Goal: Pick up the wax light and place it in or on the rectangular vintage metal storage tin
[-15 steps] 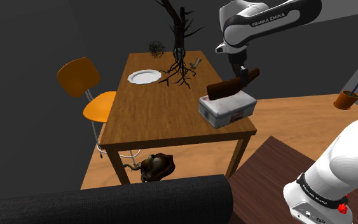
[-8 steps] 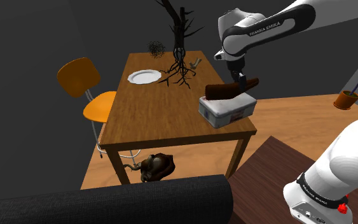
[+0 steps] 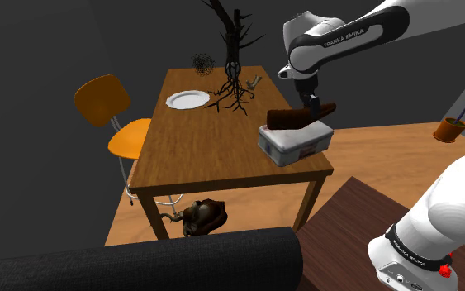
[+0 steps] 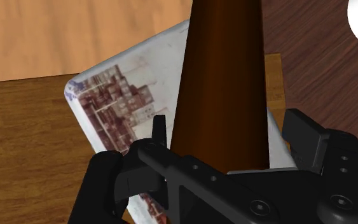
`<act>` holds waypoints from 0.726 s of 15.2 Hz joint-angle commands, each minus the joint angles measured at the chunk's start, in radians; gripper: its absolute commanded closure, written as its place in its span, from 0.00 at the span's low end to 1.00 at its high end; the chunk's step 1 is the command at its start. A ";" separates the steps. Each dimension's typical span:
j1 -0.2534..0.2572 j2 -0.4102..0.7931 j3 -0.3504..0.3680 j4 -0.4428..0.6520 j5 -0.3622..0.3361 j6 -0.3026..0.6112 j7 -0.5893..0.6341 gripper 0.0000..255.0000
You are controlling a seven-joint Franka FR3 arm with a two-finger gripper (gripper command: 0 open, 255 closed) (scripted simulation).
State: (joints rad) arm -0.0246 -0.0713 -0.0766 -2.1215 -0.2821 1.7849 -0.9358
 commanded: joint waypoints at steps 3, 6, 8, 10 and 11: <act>0.000 0.000 0.000 0.000 0.000 0.000 0.000 0.00; 0.008 0.002 0.009 0.066 0.008 -0.066 -0.004 0.00; 0.014 0.008 0.016 0.130 0.015 -0.125 -0.007 0.00; 0.014 0.008 0.016 0.130 0.015 -0.125 -0.007 0.00; 0.014 0.008 0.016 0.130 0.015 -0.125 -0.007 0.00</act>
State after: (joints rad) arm -0.0104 -0.0640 -0.0607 -1.9961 -0.2675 1.6649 -0.9421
